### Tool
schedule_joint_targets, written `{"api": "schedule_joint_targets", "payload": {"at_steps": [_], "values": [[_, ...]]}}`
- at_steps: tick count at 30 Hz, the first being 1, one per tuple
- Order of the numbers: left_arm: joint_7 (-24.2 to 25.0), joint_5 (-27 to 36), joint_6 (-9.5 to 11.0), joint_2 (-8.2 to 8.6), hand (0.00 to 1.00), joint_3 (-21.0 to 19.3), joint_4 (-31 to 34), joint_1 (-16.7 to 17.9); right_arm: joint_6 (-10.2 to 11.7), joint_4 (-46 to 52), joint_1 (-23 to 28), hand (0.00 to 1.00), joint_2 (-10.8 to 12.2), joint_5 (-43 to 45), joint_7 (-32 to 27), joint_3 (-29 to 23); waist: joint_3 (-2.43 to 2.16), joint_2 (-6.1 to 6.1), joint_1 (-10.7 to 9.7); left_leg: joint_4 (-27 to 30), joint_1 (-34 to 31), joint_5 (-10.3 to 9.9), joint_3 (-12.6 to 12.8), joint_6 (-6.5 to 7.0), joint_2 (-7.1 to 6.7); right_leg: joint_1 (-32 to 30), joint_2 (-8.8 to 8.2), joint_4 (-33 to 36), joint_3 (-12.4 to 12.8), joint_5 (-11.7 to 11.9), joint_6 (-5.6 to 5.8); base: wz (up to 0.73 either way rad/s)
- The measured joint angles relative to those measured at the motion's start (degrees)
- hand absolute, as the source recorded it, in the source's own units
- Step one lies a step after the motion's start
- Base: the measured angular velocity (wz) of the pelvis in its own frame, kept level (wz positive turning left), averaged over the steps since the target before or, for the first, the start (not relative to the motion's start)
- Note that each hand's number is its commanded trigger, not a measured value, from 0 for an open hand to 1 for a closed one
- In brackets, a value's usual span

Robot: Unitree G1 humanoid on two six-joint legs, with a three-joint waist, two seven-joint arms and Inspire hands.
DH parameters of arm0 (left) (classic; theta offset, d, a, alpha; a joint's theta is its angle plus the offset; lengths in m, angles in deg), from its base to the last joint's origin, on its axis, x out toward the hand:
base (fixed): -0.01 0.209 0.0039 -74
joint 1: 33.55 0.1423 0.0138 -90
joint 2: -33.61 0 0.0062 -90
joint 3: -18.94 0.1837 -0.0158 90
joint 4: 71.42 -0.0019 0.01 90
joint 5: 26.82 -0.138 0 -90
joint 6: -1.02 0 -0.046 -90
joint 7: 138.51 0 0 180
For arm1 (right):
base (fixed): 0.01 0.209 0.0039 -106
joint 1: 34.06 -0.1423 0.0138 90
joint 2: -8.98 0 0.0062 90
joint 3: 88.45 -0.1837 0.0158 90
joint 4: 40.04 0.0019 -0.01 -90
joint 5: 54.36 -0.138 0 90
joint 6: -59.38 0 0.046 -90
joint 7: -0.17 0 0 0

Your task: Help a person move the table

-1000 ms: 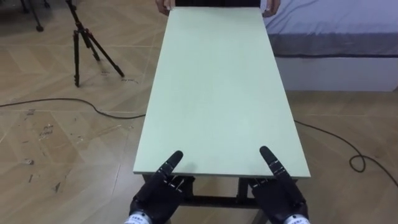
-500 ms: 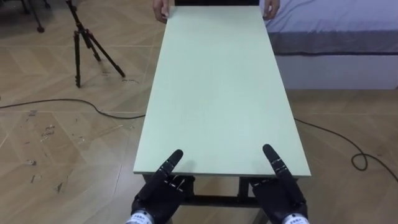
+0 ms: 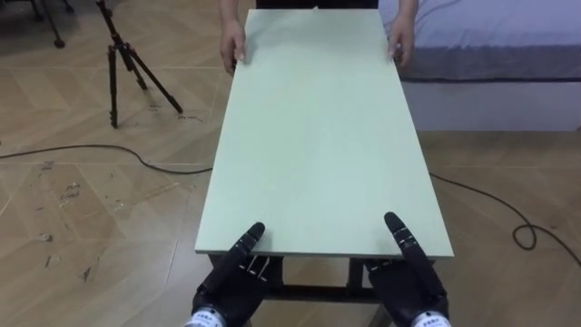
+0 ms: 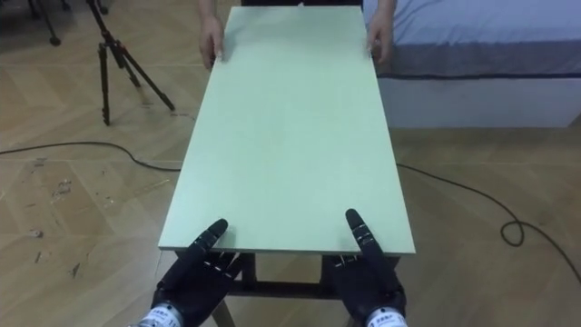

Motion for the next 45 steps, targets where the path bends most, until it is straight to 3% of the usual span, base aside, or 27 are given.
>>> {"api": "schedule_joint_targets", "payload": {"at_steps": [29,42,45], "values": [[-0.8,-1.4,0.4,-0.02,1.00,-0.5,0.3,0.5,0.7,0.0,0.1,1.00,1.6,2.6,-0.9,0.1,-0.04,0.08,0.0,0.1,0.1,-0.1,0.0,-0.11,0.12,0.1,0.14,0.0,0.4,0.0,0.00,0.00],[-0.4,-7.9,1.5,0.27,1.00,-1.6,3.5,2.2,1.4,1.2,0.2,1.00,2.4,3.1,-1.1,0.6,-0.36,0.12,0.0,0.3,-0.5,-0.1,0.1,-0.11,0.04,-0.2,0.19,0.0,0.9,0.0,-0.01,0.00],[-0.4,-8.0,2.1,0.29,1.00,-1.6,4.8,2.8,2.5,2.2,0.3,1.00,2.4,2.8,-1.0,1.5,-0.38,0.24,-0.2,0.2,-0.6,-0.1,0.1,-0.11,0.03,-0.3,0.18,0.0,1.0,0.0,-0.01,0.00]]}}
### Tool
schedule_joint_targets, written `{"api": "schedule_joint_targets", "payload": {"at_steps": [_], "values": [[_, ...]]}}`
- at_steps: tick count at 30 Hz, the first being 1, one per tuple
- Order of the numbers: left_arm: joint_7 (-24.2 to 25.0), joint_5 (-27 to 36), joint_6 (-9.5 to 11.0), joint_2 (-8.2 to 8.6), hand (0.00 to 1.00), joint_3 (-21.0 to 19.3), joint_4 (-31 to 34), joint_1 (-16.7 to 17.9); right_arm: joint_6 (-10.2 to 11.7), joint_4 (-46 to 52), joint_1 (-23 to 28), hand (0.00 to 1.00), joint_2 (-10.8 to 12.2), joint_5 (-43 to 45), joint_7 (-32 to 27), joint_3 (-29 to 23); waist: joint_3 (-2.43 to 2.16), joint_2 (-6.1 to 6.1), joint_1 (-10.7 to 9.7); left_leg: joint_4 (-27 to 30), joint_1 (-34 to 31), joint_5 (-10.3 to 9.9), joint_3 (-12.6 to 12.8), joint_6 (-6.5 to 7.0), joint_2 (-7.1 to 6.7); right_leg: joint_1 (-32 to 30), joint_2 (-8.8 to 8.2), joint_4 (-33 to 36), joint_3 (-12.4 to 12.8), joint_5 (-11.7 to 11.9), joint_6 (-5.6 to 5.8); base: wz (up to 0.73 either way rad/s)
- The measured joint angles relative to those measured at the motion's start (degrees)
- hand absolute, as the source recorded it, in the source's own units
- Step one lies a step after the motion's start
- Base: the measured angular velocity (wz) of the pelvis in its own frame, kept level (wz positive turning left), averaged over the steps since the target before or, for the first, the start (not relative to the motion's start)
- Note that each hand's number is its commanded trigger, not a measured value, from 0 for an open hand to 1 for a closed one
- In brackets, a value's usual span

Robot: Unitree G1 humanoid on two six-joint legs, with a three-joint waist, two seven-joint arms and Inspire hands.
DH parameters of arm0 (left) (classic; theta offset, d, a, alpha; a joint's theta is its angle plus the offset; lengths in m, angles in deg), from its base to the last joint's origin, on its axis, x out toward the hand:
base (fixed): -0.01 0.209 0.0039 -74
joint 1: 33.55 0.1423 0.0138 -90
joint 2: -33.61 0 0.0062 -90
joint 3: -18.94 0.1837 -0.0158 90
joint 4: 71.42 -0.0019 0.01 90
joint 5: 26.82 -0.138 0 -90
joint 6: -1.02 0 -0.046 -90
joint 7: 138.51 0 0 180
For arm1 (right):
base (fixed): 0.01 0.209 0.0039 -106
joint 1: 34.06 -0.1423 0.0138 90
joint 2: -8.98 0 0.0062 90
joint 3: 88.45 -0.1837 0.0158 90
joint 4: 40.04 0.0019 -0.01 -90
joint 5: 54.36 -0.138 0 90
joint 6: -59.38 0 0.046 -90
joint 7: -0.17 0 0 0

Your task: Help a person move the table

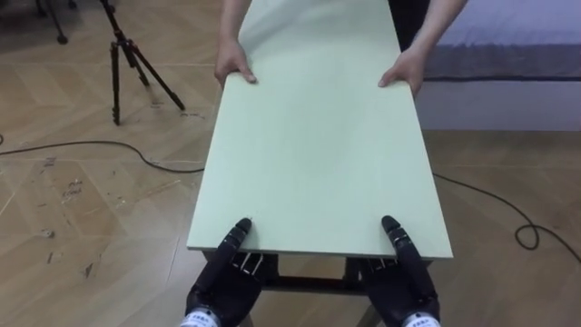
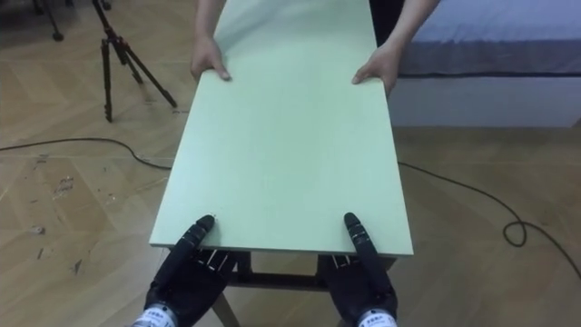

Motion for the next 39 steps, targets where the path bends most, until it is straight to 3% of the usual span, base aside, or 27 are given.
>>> {"api": "schedule_joint_targets", "payload": {"at_steps": [13,20,27,39], "values": [[0.3,-1.2,2.8,0.04,1.00,0.1,5.4,1.2,1.7,5.3,1.1,1.00,-0.4,-2.4,0.9,2.3,0.02,-0.16,0.0,-0.3,-0.7,0.0,0.4,0.01,0.02,-0.9,-0.01,0.0,-0.1,0.0,0.00,-0.01],[0.7,-2.3,2.8,1.04,1.00,0.1,8.5,4.5,1.7,7.7,2.9,1.00,-1.2,-1.2,1.4,2.2,-0.16,-0.97,0.5,-0.1,-0.9,0.0,0.3,-0.01,0.12,-1.3,0.11,0.0,0.0,0.0,0.00,0.00],[1.7,-2.8,2.9,1.12,1.00,0.1,9.9,6.3,1.9,8.3,3.9,1.00,-1.4,-0.9,2.2,2.4,0.21,-1.62,0.5,-0.1,-1.4,0.0,0.3,-0.01,0.11,-1.7,0.06,0.1,-0.1,0.0,-0.02,0.00],[2.0,-4.7,3.2,1.16,1.00,0.5,13.0,9.1,2.1,9.7,7.1,1.00,-0.9,-1.7,4.2,2.6,0.13,-2.24,0.2,1.8,-4.0,-0.4,0.3,-0.25,0.41,-3.7,0.21,1.2,0.0,0.1,-0.20,0.00]]}}
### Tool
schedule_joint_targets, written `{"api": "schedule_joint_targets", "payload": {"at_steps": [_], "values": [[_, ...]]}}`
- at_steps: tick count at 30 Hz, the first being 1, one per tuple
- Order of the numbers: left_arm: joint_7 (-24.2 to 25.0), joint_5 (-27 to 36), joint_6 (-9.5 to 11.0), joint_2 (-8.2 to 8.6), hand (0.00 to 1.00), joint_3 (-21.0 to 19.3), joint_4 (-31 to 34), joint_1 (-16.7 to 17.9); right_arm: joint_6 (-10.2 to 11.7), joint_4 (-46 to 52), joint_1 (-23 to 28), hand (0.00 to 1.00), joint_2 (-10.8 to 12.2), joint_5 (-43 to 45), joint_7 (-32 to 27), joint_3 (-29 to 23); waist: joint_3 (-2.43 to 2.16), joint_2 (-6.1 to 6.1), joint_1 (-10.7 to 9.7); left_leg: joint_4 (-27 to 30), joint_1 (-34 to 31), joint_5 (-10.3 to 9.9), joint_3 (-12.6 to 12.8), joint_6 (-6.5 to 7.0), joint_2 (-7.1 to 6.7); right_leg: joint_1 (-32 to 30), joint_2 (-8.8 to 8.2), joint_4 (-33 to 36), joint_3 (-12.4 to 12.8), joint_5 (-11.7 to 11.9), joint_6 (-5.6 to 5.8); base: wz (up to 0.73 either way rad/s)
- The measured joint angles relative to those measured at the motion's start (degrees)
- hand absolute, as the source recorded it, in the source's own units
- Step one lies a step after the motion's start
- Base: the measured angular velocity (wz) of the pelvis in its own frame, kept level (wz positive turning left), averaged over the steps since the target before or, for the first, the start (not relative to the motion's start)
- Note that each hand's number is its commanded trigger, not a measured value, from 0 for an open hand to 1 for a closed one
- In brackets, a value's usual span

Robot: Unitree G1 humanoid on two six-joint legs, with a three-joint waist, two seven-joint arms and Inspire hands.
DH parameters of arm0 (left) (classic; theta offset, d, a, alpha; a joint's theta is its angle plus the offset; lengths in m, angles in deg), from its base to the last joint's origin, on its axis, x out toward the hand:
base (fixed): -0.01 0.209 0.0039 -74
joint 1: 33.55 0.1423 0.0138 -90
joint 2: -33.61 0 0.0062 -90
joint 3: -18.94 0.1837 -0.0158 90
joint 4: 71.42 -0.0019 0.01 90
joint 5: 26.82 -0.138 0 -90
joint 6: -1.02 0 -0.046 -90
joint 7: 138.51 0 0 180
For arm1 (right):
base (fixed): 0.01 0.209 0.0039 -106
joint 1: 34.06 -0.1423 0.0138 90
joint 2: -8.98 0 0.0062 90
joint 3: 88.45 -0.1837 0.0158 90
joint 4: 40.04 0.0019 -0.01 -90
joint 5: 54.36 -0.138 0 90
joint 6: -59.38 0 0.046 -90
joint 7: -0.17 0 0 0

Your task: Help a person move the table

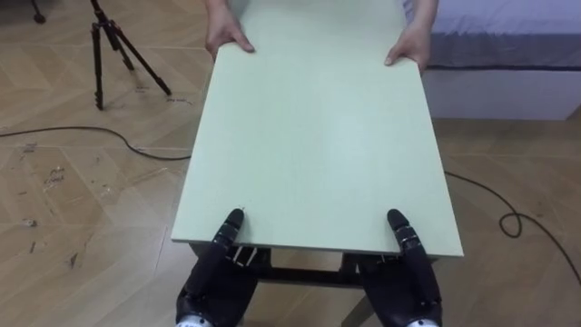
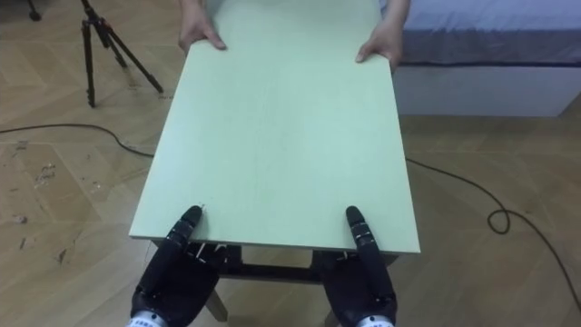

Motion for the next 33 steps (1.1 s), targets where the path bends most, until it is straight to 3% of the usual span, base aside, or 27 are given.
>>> {"api": "schedule_joint_targets", "payload": {"at_steps": [3,5,6,7,8,9,10,11,12,13,15,16,17,18,19,20,21,22,23,25,27,29,31,33], "values": [[0.5,-0.9,0.7,0.36,1.00,0.0,0.3,0.1,0.5,0.1,0.3,1.00,0.1,-0.7,0.6,0.4,0.02,-0.25,0.4,5.2,-3.0,-1.7,0.1,-0.33,0.93,-1.7,0.88,1.6,0.1,-0.2,-0.53,-0.05],[0.8,-1.0,0.9,0.22,1.00,0.2,0.3,0.2,0.5,0.1,0.8,1.00,0.1,-1.2,0.9,0.6,0.05,-0.26,1.3,9.7,-5.1,-3.1,0.1,-1.23,1.79,-2.8,1.31,3.1,0.0,-0.7,-1.26,-0.17],[0.9,-0.9,1.1,0.17,1.00,0.4,0.3,0.2,0.4,0.1,0.9,1.00,0.1,-1.4,1.0,0.6,0.12,-0.12,1.7,12.5,-6.9,-3.8,-0.2,-2.35,2.36,-3.6,1.75,3.9,0.0,-0.9,-1.73,-0.08],[0.9,-0.7,1.2,-0.10,1.00,0.5,0.3,0.0,0.5,0.1,0.8,1.00,0.2,-1.5,1.0,0.5,0.14,0.06,1.8,15.9,-9.2,-4.4,-0.4,-3.54,3.11,-4.7,2.23,4.3,0.0,-1.4,-2.51,0.00],[1.0,-0.7,1.3,-0.17,1.00,0.6,0.2,-0.1,0.6,0.1,0.8,1.00,0.2,-1.4,1.1,0.5,0.09,0.38,2.2,19.1,-11.3,-4.9,-0.3,-5.80,3.57,-6.1,2.79,4.9,0.0,-1.6,-3.01,0.00],[1.0,-0.7,1.3,-0.31,1.00,0.6,0.2,-0.1,0.5,0.1,0.8,1.00,0.2,-1.4,1.1,0.4,0.05,0.34,2.3,20.7,-12.3,-4.8,-0.5,-8.17,3.89,-6.5,2.85,4.8,-0.1,-1.6,-3.07,-0.08],[1.0,-0.4,1.2,-0.57,1.00,0.7,0.2,-0.1,0.3,0.1,0.8,1.00,0.1,-1.4,1.1,0.4,-0.16,-0.11,2.7,24.2,-14.4,-3.6,-0.4,-11.81,4.46,-7.2,1.94,4.3,-0.5,-1.2,-3.75,-0.42],[1.1,0.5,1.3,-0.38,1.00,0.9,-0.2,0.1,0.0,0.0,0.7,1.00,-0.4,-1.3,1.0,0.4,0.02,0.46,3.8,33.4,-16.2,-2.1,0.0,-10.74,6.93,-6.6,1.43,4.0,-2.7,-0.5,-4.97,-0.67],[1.4,0.9,1.4,-0.33,1.00,0.9,-0.7,0.7,-0.5,-0.3,0.7,1.00,-0.6,-1.2,0.9,0.4,-0.06,0.95,4.7,38.4,-15.9,-1.1,0.2,-9.59,8.38,-5.9,1.43,4.0,-3.9,-0.4,-5.13,-0.95],[2.7,2.0,1.7,-0.59,1.00,0.7,-1.1,2.3,-1.4,-0.6,0.8,1.00,-0.7,-0.7,0.6,0.7,-0.16,1.70,4.9,45.8,-14.6,0.9,-0.3,-9.29,10.92,-4.7,1.46,3.9,-7.0,-0.4,-5.04,-0.64],[4.2,2.0,1.7,-0.92,1.00,0.6,-1.1,3.1,-1.8,-0.5,1.0,1.00,-0.7,0.1,0.8,0.6,-0.50,2.95,4.1,47.1,-12.7,4.2,-1.9,-9.93,13.83,-5.2,1.38,5.6,-10.9,-0.9,-4.81,0.11],[4.2,2.0,1.7,-1.18,1.00,0.6,-1.0,2.6,-1.7,-0.3,0.9,1.00,-0.6,0.1,1.0,0.5,1.00,1.90,2.8,45.4,-12.4,3.4,-1.1,-9.66,13.31,-5.9,0.39,8.1,-11.3,-1.2,-4.10,0.66],[4.2,1.9,1.7,-1.27,1.00,0.7,-1.0,2.6,-1.7,-0.3,1.1,1.00,-0.6,0.1,1.1,0.5,1.26,1.46,2.2,44.2,-12.2,3.5,-1.2,-9.72,12.62,-6.3,-0.18,8.7,-10.7,-1.2,-4.12,0.83],[4.2,1.9,1.7,-1.82,1.00,1.0,-1.1,2.7,-1.7,0.0,1.9,1.00,-0.6,0.3,1.4,0.6,0.89,0.35,1.1,41.7,-12.1,3.4,-1.7,-9.71,10.99,-7.2,-0.04,8.7,-7.7,-0.9,-4.07,0.68],[4.2,1.9,1.6,-1.49,1.00,1.1,-1.3,2.7,-1.5,0.3,2.2,1.00,-1.0,0.5,1.7,0.5,0.57,0.09,0.1,39.1,-11.8,1.8,-2.9,-10.54,10.03,-8.3,-0.03,7.6,-5.8,0.5,-4.41,0.62],[4.3,1.9,1.5,-1.26,1.00,1.1,-1.3,2.5,-1.2,0.7,2.2,1.00,-1.3,0.5,1.8,0.5,0.48,0.46,-0.2,38.5,-11.4,0.0,-3.6,-10.71,9.79,-9.1,0.17,7.0,-6.3,1.0,-4.59,0.30],[4.6,2.4,1.0,-1.10,1.00,1.1,-1.4,1.7,-0.7,1.8,1.7,1.00,-2.1,0.7,1.9,0.4,1.33,2.35,-0.3,37.4,-11.1,-4.1,-4.9,-10.77,10.69,-10.5,1.35,6.9,-7.7,2.1,-5.38,-0.06],[4.6,2.8,1.0,-1.16,1.00,1.0,-1.4,1.1,-0.7,1.4,0.0,1.00,-2.4,1.2,2.0,0.2,1.62,3.81,-0.4,35.0,-10.5,-7.6,-6.1,-10.76,11.47,-12.2,2.27,7.4,-8.7,3.2,-6.05,-0.08],[4.6,3.2,0.9,-1.17,1.00,1.1,-2.0,0.0,-0.8,0.7,-1.5,1.00,-2.2,1.9,2.0,-0.5,1.62,4.34,-1.0,29.8,-9.4,-11.0,-6.2,-11.03,11.59,-14.2,2.17,8.0,-9.6,3.9,-6.33,0.00],[3.8,3.3,1.0,-0.53,1.00,1.8,-3.1,-2.3,-1.0,0.1,-2.9,1.00,-2.0,2.5,1.9,-1.8,1.46,4.67,-1.5,25.3,-9.1,-13.4,-5.5,-9.84,11.13,-16.7,1.30,8.2,-11.1,5.4,-6.36,0.20],[2.5,3.6,1.8,0.29,1.00,2.2,-3.9,-4.0,-2.0,-1.4,-5.1,1.00,-1.5,4.0,1.9,-3.7,1.43,4.54,-1.3,24.6,-10.2,-14.2,-3.6,-7.96,10.44,-18.2,-0.38,7.6,-13.1,7.1,-6.59,-0.11],[1.9,5.1,2.1,0.95,1.00,2.2,-5.3,-4.4,-3.7,-2.6,-6.3,1.00,-1.7,4.7,1.9,-4.6,0.73,4.36,-1.3,23.7,-11.1,-12.6,-1.5,-5.63,8.53,-18.4,-2.95,7.0,-13.5,8.8,-4.97,-0.21],[1.8,5.6,2.1,0.88,1.00,2.0,-5.3,-3.5,-4.8,-2.6,-5.3,1.00,-1.6,4.9,2.3,-4.7,-0.10,3.46,-1.9,21.6,-10.7,-10.7,-1.5,-4.46,6.02,-18.4,-5.14,6.6,-13.1,9.8,-3.43,0.18],[1.9,5.4,2.0,0.80,1.00,2.5,-5.4,-2.7,-5.3,-2.6,-3.9,1.00,-1.4,5.3,3.0,-5.3,-0.32,2.99,-2.2,20.5,-10.7,-9.2,-1.2,-3.72,4.25,-18.2,-6.37,5.5,-12.8,11.3,-1.10,0.18]]}}
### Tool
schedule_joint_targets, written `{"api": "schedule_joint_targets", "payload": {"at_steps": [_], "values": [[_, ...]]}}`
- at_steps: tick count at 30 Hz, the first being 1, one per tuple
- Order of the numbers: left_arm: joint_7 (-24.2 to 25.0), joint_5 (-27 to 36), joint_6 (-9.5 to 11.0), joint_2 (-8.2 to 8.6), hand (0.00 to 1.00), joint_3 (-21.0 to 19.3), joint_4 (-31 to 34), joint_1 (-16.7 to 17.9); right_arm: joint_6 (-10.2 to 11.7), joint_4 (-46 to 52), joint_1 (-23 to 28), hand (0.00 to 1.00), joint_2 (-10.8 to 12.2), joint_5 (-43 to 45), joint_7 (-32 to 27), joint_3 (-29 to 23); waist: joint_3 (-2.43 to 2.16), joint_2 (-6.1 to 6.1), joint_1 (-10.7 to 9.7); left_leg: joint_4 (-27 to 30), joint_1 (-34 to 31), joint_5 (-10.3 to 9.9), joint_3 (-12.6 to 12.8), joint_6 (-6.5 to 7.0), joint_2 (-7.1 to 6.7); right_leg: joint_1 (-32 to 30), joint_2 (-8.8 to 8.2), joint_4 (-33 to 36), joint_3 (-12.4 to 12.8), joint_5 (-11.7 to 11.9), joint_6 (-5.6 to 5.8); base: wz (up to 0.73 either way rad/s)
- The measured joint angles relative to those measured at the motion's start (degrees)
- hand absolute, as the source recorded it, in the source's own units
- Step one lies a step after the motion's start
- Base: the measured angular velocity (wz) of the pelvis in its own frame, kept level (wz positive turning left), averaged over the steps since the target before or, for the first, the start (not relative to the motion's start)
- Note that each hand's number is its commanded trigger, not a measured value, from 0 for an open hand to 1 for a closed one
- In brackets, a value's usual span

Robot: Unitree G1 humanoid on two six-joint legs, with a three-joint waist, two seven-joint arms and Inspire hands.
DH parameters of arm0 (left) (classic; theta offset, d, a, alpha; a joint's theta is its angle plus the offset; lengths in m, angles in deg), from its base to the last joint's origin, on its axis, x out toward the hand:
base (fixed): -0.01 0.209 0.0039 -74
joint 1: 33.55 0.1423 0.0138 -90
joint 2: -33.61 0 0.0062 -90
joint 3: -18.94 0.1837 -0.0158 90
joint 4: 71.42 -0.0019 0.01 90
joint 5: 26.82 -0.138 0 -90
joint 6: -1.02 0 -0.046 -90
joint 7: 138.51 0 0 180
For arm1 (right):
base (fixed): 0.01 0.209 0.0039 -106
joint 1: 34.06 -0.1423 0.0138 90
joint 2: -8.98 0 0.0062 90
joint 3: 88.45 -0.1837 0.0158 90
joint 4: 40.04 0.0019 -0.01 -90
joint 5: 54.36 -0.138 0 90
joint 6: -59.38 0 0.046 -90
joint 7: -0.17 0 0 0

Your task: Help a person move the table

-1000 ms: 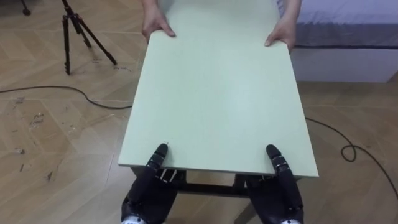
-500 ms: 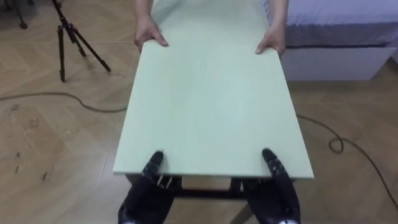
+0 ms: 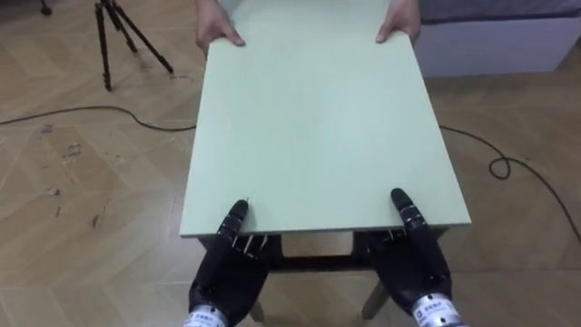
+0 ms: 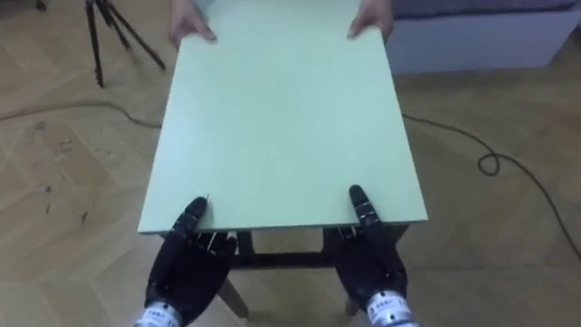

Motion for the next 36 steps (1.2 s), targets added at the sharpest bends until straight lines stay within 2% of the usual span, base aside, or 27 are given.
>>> {"api": "schedule_joint_targets", "payload": {"at_steps": [2,3,4,5,6,7,9,10,12,13,14,15,16,17,18,19,20,21,23,24,25,27,29,30,32,34,36], "values": [[0.0,-0.1,-0.1,0.07,1.00,0.5,0.0,1.0,-0.6,0.3,1.4,1.00,0.3,0.8,0.6,-0.8,0.06,-0.42,-0.3,-1.1,-0.5,1.7,0.5,1.78,-1.45,0.2,-1.51,-1.9,0.3,2.4,3.91,0.08],[0.1,-0.2,-0.1,0.05,1.00,0.5,0.0,1.2,-0.6,0.3,1.6,1.00,0.3,1.0,0.7,-0.9,0.04,-0.64,-0.4,-1.7,-0.6,2.3,0.4,2.37,-1.98,0.3,-1.94,-2.3,0.4,3.1,5.05,0.17],[0.1,-0.4,-0.2,-0.03,1.00,0.5,0.0,1.4,-0.7,0.3,1.8,1.00,0.3,1.1,0.8,-0.9,0.07,-0.74,-1.2,-2.1,-1.3,3.3,0.6,3.19,-2.30,0.1,-2.62,-2.1,1.1,4.0,7.19,0.27],[0.1,-0.4,-0.5,-0.13,1.00,0.5,-0.1,1.2,-0.6,0.3,2.1,1.00,0.4,1.0,0.8,-0.9,0.17,-0.77,-1.7,-2.1,-1.5,3.6,1.0,3.39,-2.16,-0.2,-3.13,0.8,2.4,3.2,6.39,0.69],[-0.1,-1.1,-0.9,-0.12,1.00,0.7,-0.4,0.9,-0.4,0.8,3.3,1.00,0.5,0.6,0.9,-1.2,0.17,-0.96,-3.1,-2.3,-1.7,4.3,1.8,3.74,-1.81,-0.6,-4.67,9.4,5.1,-1.9,4.70,0.88],[-0.3,-2.0,-1.2,0.00,1.00,0.9,-0.3,0.4,0.2,1.7,4.7,1.00,0.7,-0.3,0.9,-1.3,0.02,-1.79,-3.3,-3.4,-1.7,5.1,4.9,3.64,-1.02,-0.5,-6.69,17.7,6.6,-7.4,4.59,0.84],[-0.3,-2.3,-1.4,-0.13,1.00,1.0,-0.3,-0.5,0.7,2.0,4.8,1.00,0.6,-1.4,1.1,-1.1,0.17,-2.86,-3.4,-5.4,-1.7,6.6,9.2,3.51,-0.49,1.8,-8.96,25.2,8.1,-13.1,5.71,0.36],[-0.2,-2.3,-1.5,-0.16,1.00,1.0,-0.1,-0.4,1.8,2.8,5.4,1.00,0.4,-1.7,1.2,-0.4,0.14,-3.00,-3.0,-5.8,-1.9,7.0,11.5,3.48,0.01,3.9,-9.70,27.7,9.0,-14.9,5.99,-0.04],[0.0,-2.3,-1.7,-0.45,1.00,0.7,1.1,0.5,3.4,4.0,6.4,1.00,0.3,-2.2,1.2,1.1,0.33,-3.50,-2.0,-5.8,-2.3,7.0,13.0,3.18,0.03,5.1,-9.26,27.5,11.0,-15.5,6.74,-0.24],[0.2,-2.4,-1.6,-0.61,1.00,0.6,1.1,0.8,3.6,4.0,6.6,1.00,0.3,-2.3,1.1,1.5,0.38,-3.73,-1.8,-6.4,-2.8,7.5,12.7,3.15,-0.31,5.4,-7.66,24.3,11.3,-14.8,8.23,-0.22],[0.3,-2.6,-1.6,-0.59,1.00,0.7,1.1,1.1,3.5,4.0,6.8,1.00,0.3,-2.3,1.1,1.5,-0.49,-2.91,-1.4,-7.5,-3.3,8.1,12.3,3.35,0.17,5.6,-6.81,22.4,11.6,-14.3,9.66,-0.27],[0.9,-2.9,-1.5,-0.92,1.00,0.7,1.6,1.2,3.5,4.0,6.8,1.00,0.5,-2.4,1.1,1.4,-0.45,-3.12,-1.2,-9.3,-3.6,9.6,12.8,3.67,0.56,6.0,-7.15,24.1,11.3,-14.0,9.12,-0.06],[0.9,-3.5,-1.4,-1.18,1.00,0.7,2.0,1.1,3.6,4.0,7.3,1.00,0.7,-3.0,1.2,1.7,-0.46,-5.07,-1.4,-10.8,-3.3,10.5,13.3,4.04,-0.90,7.9,-9.17,30.0,10.6,-13.7,8.71,0.03],[0.9,-3.7,-1.2,-1.17,1.00,0.7,2.3,1.1,3.6,4.0,7.3,1.00,0.7,-3.5,1.2,1.9,-0.46,-6.03,-1.3,-11.0,-3.3,10.8,13.6,4.23,-1.65,9.3,-10.06,31.5,10.6,-13.6,8.49,0.00],[1.0,-4.1,-0.9,-0.99,1.00,0.7,2.7,0.9,3.8,4.1,6.9,1.00,0.6,-3.7,1.3,2.0,-0.07,-6.88,-0.5,-10.4,-4.0,11.2,13.8,4.43,-2.45,10.7,-10.54,30.7,10.6,-14.2,8.61,-0.32],[1.0,-4.2,-0.8,-0.91,1.00,0.6,2.8,0.7,3.9,4.1,6.4,1.00,0.5,-3.7,1.3,2.0,0.45,-6.62,0.0,-10.4,-4.9,12.0,12.2,4.24,-2.97,10.1,-10.11,29.2,10.0,-14.2,8.61,-0.39],[1.0,-4.4,-0.8,-0.92,1.00,0.6,2.9,0.7,3.9,4.1,6.4,1.00,0.4,-3.8,1.4,2.0,0.30,-6.34,0.4,-10.5,-5.3,12.2,11.4,4.34,-3.17,9.9,-9.67,28.4,10.2,-14.2,8.59,-0.44],[1.0,-4.7,-0.7,-0.91,1.00,0.4,3.2,0.7,3.6,4.0,6.4,1.00,0.6,-3.9,1.4,2.0,0.36,-6.29,1.0,-10.7,-5.9,12.6,10.2,4.62,-3.25,10.4,-8.78,27.0,10.3,-14.4,8.55,-0.36],[1.7,-4.8,-0.2,-1.50,1.00,0.3,3.7,0.6,3.3,4.1,6.4,1.00,1.4,-4.0,1.5,2.0,0.80,-7.28,1.1,-10.7,-6.8,13.0,9.5,5.07,-3.59,10.6,-8.78,25.7,9.8,-15.7,8.08,-0.14],[1.7,-5.2,-0.2,-1.94,1.00,0.3,4.2,0.4,3.3,4.1,6.4,1.00,2.0,-4.3,1.7,1.9,0.74,-8.03,0.7,-10.4,-7.6,13.4,9.4,5.65,-3.94,11.0,-8.79,24.6,10.0,-17.0,8.08,0.16],[1.8,-5.2,-0.2,-2.38,1.00,0.3,4.2,-0.3,3.3,4.1,6.4,1.00,2.2,-4.8,1.9,1.9,0.70,-8.60,0.5,-10.2,-8.6,14.0,9.9,6.29,-4.12,11.2,-8.34,23.9,10.9,-18.4,8.29,0.15],[1.8,-5.7,-0.3,-2.19,1.00,0.1,4.2,-1.4,3.6,4.1,5.8,1.00,2.3,-4.9,2.2,1.9,0.71,-8.72,1.1,-9.7,-10.8,14.9,10.5,6.88,-4.06,12.1,-6.70,22.2,12.1,-20.7,8.18,-0.05],[1.8,-6.1,-0.3,-2.09,1.00,-0.3,4.5,-3.3,3.9,4.1,4.3,1.00,2.4,-5.4,2.6,1.7,0.64,-8.86,2.2,-9.7,-14.0,16.9,11.1,6.99,-3.92,14.4,-5.30,13.7,11.1,-24.0,7.82,-0.19],[1.8,-6.1,-0.3,-2.11,1.00,-0.5,4.5,-3.7,3.8,4.1,3.7,1.00,2.4,-5.5,2.6,1.7,0.65,-8.88,2.2,-9.7,-14.8,17.4,11.2,6.99,-3.79,14.8,-4.99,11.2,10.8,-24.5,7.74,-0.18],[1.7,-6.2,-0.3,-2.08,1.00,-1.1,4.5,-4.9,3.4,3.8,2.3,1.00,2.4,-5.6,2.4,1.6,0.65,-8.81,2.6,-9.9,-16.7,18.9,11.6,6.82,-2.72,15.1,-3.51,6.0,10.4,-24.9,7.71,-0.13],[1.7,-6.8,-0.3,-2.17,1.00,-1.0,4.0,-5.9,3.4,3.3,2.0,1.00,2.8,-6.2,2.3,1.5,0.71,-8.55,3.5,-11.6,-17.3,21.1,10.9,5.76,-0.80,14.2,-0.62,3.5,10.4,-23.3,6.13,-0.06],[1.7,-6.8,-0.2,-2.39,1.00,-0.8,3.9,-5.8,3.1,2.8,1.9,1.00,2.9,-6.5,2.3,1.5,0.65,-8.40,4.2,-12.6,-17.2,22.7,10.7,5.05,0.49,14.0,0.99,2.0,10.5,-22.2,5.01,-0.13]]}}
